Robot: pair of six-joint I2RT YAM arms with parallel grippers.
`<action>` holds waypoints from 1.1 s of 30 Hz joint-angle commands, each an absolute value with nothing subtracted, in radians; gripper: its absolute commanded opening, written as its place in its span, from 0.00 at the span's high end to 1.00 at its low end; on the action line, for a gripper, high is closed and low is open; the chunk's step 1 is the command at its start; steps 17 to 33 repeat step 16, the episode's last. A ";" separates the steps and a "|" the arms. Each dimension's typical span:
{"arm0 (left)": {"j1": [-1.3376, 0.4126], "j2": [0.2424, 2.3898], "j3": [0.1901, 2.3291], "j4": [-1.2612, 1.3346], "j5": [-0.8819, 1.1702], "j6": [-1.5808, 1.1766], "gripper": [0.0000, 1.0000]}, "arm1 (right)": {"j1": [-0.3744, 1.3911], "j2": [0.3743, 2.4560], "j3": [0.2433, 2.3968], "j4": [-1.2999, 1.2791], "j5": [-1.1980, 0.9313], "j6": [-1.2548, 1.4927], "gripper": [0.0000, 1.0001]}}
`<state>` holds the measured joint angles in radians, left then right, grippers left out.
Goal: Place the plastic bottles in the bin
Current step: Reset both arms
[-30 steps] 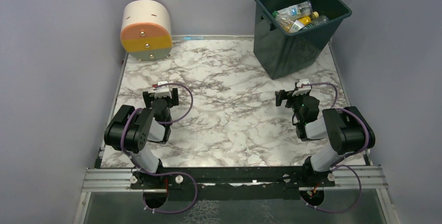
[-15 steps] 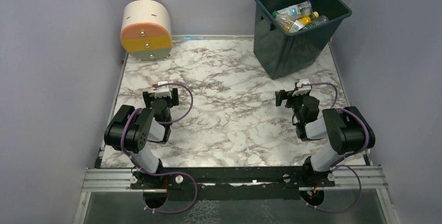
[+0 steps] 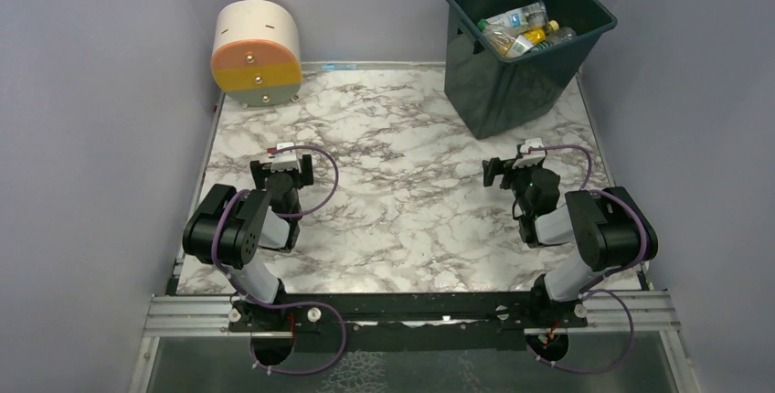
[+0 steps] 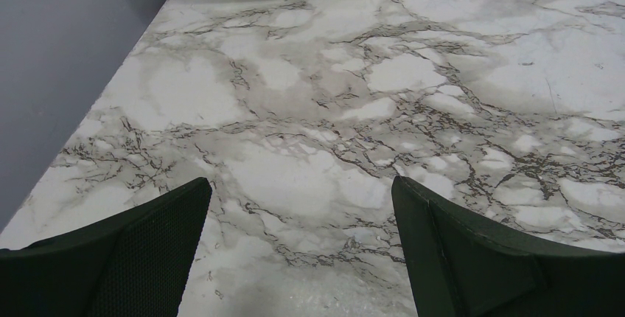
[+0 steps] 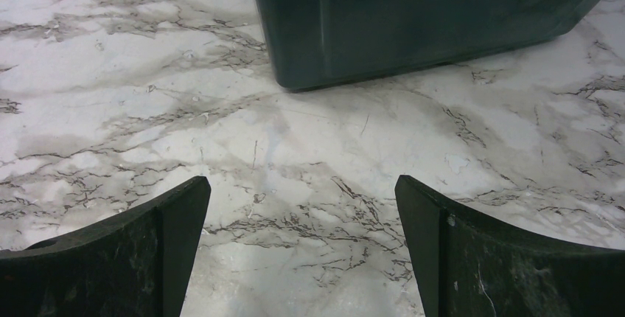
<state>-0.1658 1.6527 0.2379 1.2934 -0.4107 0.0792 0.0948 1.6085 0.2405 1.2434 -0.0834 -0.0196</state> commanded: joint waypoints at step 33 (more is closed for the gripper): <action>-0.170 1.657 0.247 1.335 -0.433 0.075 0.01 | 0.098 1.616 0.254 1.259 -0.071 -0.027 0.01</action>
